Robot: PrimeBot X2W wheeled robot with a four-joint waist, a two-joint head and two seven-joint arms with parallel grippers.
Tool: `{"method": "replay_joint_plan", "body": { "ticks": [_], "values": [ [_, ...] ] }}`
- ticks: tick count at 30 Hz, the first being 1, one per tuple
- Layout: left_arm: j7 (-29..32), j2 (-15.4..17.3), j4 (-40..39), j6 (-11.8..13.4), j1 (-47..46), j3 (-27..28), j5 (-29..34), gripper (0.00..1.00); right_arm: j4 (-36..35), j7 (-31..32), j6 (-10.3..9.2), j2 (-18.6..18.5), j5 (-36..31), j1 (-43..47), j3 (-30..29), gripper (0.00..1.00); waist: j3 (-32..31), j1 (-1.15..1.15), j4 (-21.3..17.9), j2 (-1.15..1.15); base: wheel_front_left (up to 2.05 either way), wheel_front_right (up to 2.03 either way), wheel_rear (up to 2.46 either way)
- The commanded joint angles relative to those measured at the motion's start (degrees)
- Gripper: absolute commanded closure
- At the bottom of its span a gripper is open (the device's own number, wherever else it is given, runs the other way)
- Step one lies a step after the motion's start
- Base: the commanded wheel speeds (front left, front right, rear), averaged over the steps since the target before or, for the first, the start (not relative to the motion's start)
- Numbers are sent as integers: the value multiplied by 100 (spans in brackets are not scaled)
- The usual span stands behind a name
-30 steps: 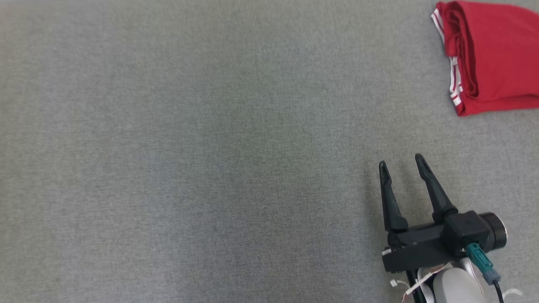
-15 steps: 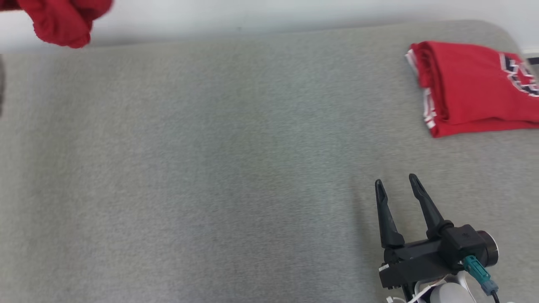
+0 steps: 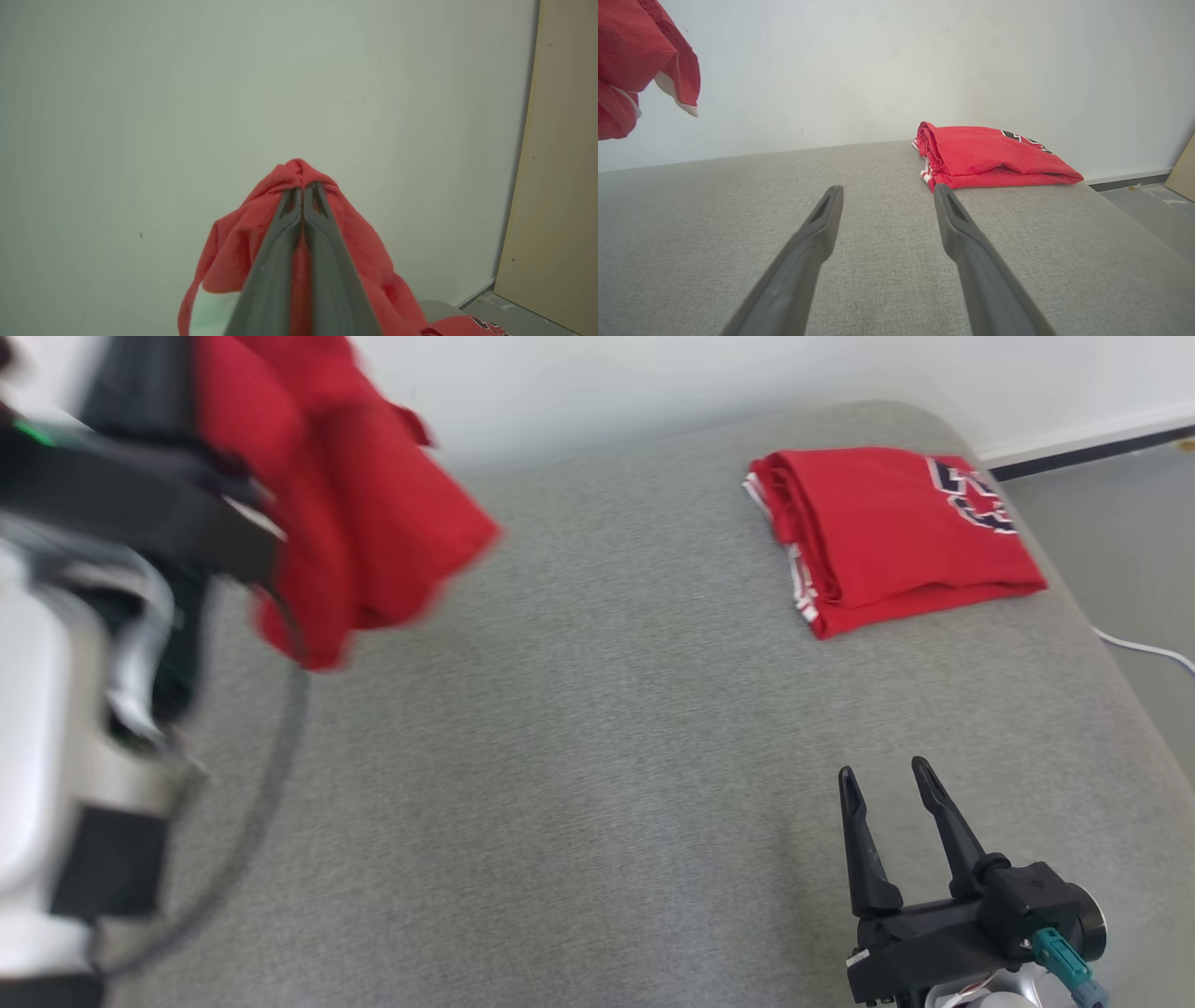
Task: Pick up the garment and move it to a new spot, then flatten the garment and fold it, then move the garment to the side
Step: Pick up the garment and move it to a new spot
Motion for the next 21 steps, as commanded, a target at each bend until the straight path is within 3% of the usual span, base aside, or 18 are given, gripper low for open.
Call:
{"method": "replay_joint_plan", "body": {
  "ticks": [1,11,21],
  "values": [
    [22,-87,-135,40,267,-67,-62,100,-3,1,-17,9,15,58,-8,0,-64,1,-106,0,0,0,0],
    [-29,-661,10,83,1719,-495,-464,100,54,1,-17,7,72,-8,53,0,-127,1,-60,0,0,0,0],
    [-499,-848,1574,-32,2805,-940,-340,100,77,1,-17,9,115,70,76,0,-192,1,5,0,0,0,0]
  ]
}}
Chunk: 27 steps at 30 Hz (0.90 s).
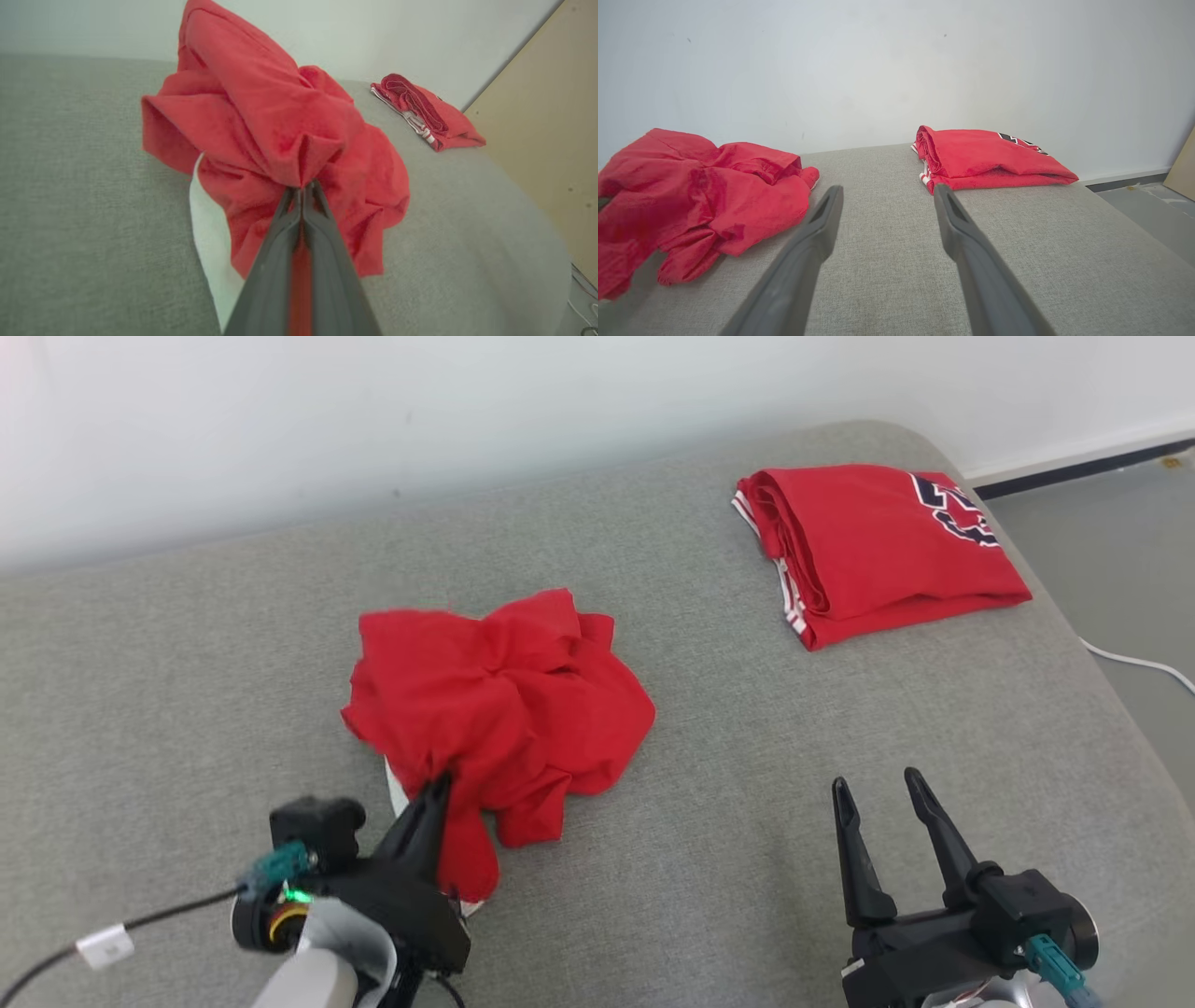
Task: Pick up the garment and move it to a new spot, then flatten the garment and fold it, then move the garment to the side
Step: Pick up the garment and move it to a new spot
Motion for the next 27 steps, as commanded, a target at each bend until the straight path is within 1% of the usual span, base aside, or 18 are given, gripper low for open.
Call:
{"method": "replay_joint_plan", "body": {
  "ticks": [1,2,3,6,10,14,16,20,23,27],
  "values": [
    [-146,-32,167,-34,24,-3,22,100,16,-1,-17,10,39,39,-2,0,-38,0,57,0,0,0,0],
    [-225,-46,274,-37,14,-37,82,19,16,-1,-17,10,36,44,-3,0,-56,0,82,0,0,0,0],
    [-341,-47,356,-54,-25,-101,182,0,20,-1,-16,9,32,57,-29,0,-89,0,126,0,0,0,0],
    [-743,-45,398,-77,-159,-158,361,0,8,-1,-17,10,8,112,-51,0,-188,0,252,0,0,0,0],
    [-1094,90,250,86,-193,-59,672,0,-20,-1,-16,9,-21,163,-101,0,-351,0,420,0,0,0,0],
    [-1190,266,-70,221,8,248,845,0,-44,0,-17,10,-6,233,-122,0,-486,0,548,0,0,0,0],
    [-1198,378,-384,287,118,488,1046,0,-54,0,-16,10,22,249,-136,0,-531,0,605,0,0,0,0],
    [-1197,565,-1034,409,621,954,1545,0,-104,0,-17,8,46,272,-175,0,-566,0,701,0,0,0,0],
    [-1199,593,-1483,391,1006,1244,1891,0,-127,0,-17,9,65,264,-220,0,-559,0,776,0,0,0,0],
    [-1199,530,-1758,179,1549,1595,2166,0,-153,0,-16,10,82,219,-240,0,-495,0,856,0,0,0,0]
  ]
}}
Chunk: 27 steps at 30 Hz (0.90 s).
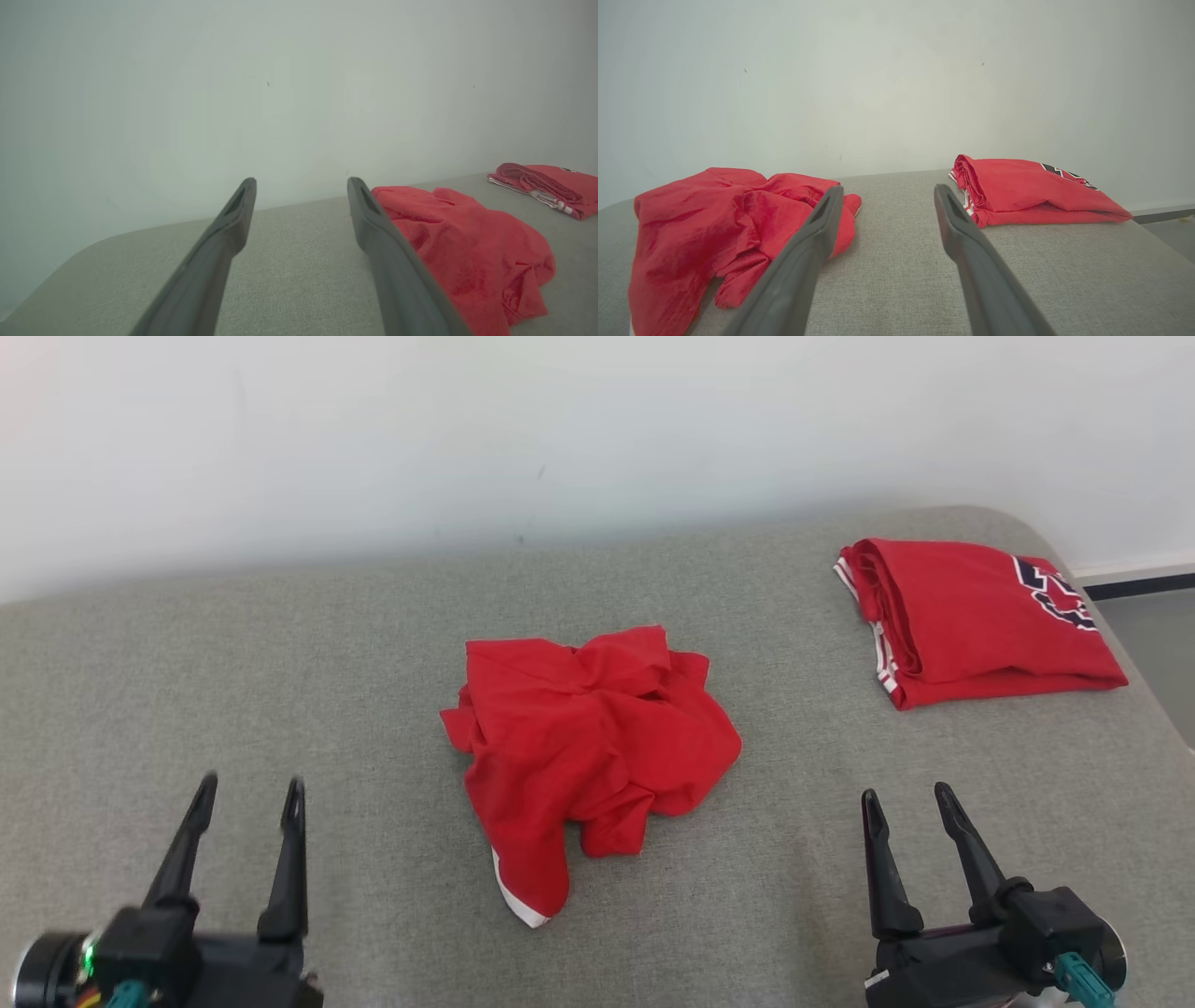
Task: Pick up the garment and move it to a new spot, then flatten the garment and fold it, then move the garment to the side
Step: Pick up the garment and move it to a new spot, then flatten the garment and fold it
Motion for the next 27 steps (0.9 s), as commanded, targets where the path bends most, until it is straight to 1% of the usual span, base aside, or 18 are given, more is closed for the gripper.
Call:
{"method": "replay_joint_plan", "body": {
  "ticks": [1,2,4,10,15,18,23,27],
  "values": [
    [-18,-75,-23,-70,267,152,110,0,-4,2,-16,8,23,-39,6,0,51,1,56,0,0,0,0],
    [-18,-75,-23,-70,267,152,110,0,-4,2,-16,8,23,-39,6,0,51,1,56,0,0,0,0],
    [-18,-179,-13,-143,482,359,161,0,-4,1,-16,7,19,-59,5,0,70,1,82,0,0,0,0],
    [-18,-633,-106,-230,1031,990,351,0,37,1,-16,8,6,-52,19,0,77,1,123,0,0,0,0],
    [-19,-1003,-331,-326,1268,1436,512,0,174,1,-16,8,26,52,20,0,58,1,161,0,0,0,0],
    [-19,-1109,-310,-440,1354,1543,699,0,297,2,-16,8,34,133,74,0,38,1,178,0,0,0,0],
    [-19,-1252,-228,-517,1426,1600,854,0,456,1,-16,7,96,225,111,0,-20,1,186,0,0,0,0],
    [-19,-1303,-170,-578,1462,1507,978,0,553,2,-16,7,136,270,204,0,-56,1,198,0,0,0,0]
  ]
}}
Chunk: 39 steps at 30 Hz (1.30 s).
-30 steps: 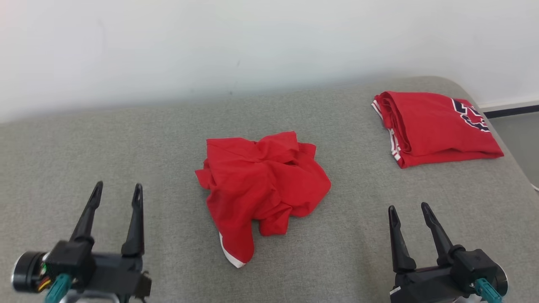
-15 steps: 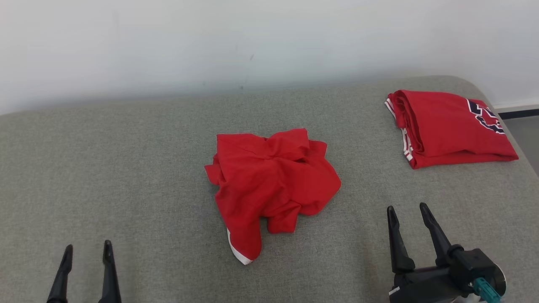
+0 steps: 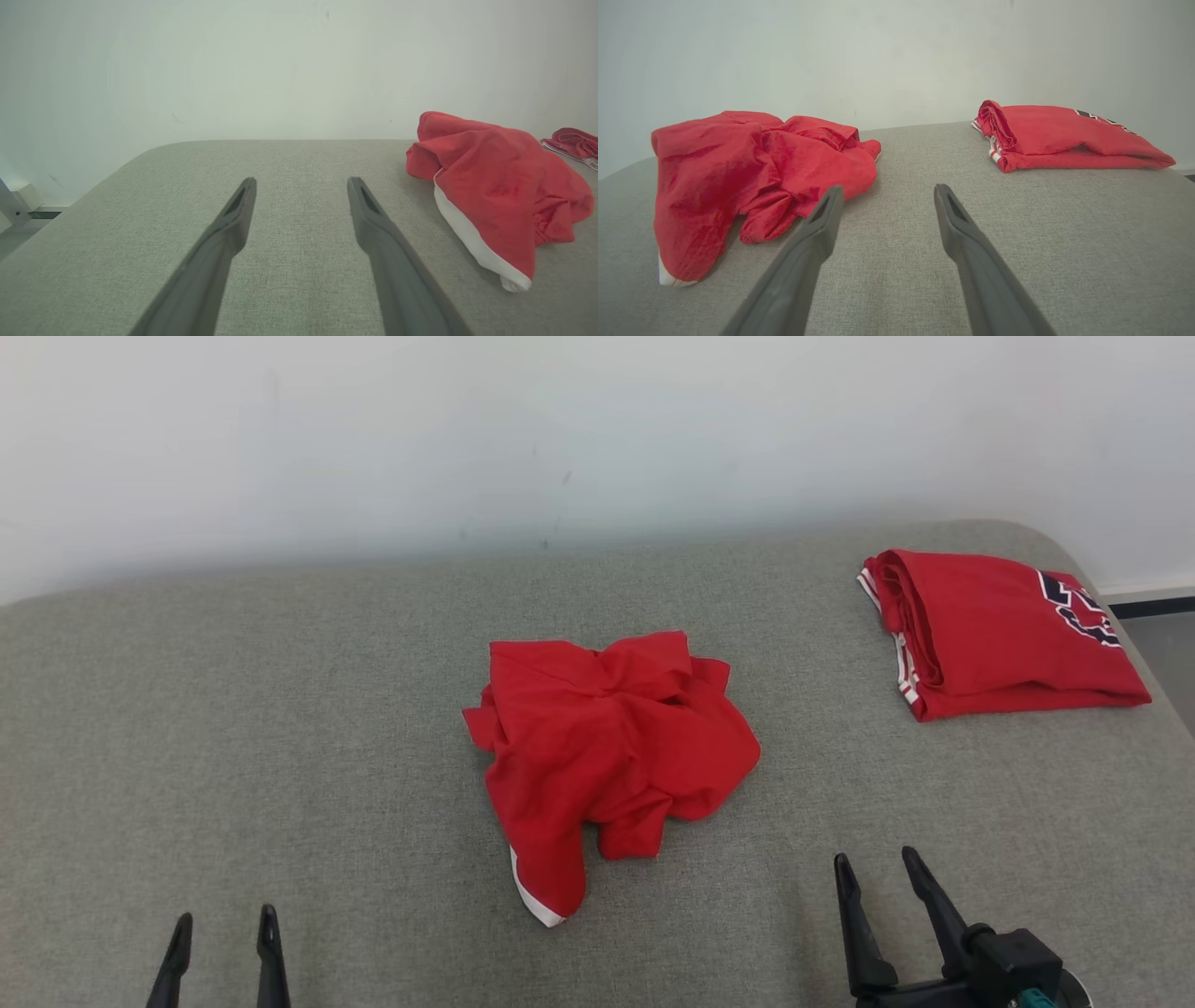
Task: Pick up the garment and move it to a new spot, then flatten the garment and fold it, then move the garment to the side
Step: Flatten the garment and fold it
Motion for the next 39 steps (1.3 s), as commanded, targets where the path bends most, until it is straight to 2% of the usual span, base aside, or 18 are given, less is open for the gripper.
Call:
{"method": "replay_joint_plan", "body": {
  "ticks": [1,23,39],
  "values": [
    [-19,-19,-13,-35,45,5,53,0,18,0,-17,2,44,29,16,0,-9,0,7,0,0,0,0],
    [-19,-52,261,-77,156,-146,56,0,84,0,-16,4,87,166,88,0,-129,0,178,0,0,0,0],
    [-19,-59,462,-78,98,39,304,0,35,0,-17,5,36,166,88,0,-83,0,155,0,0,0,0]
  ]
}}
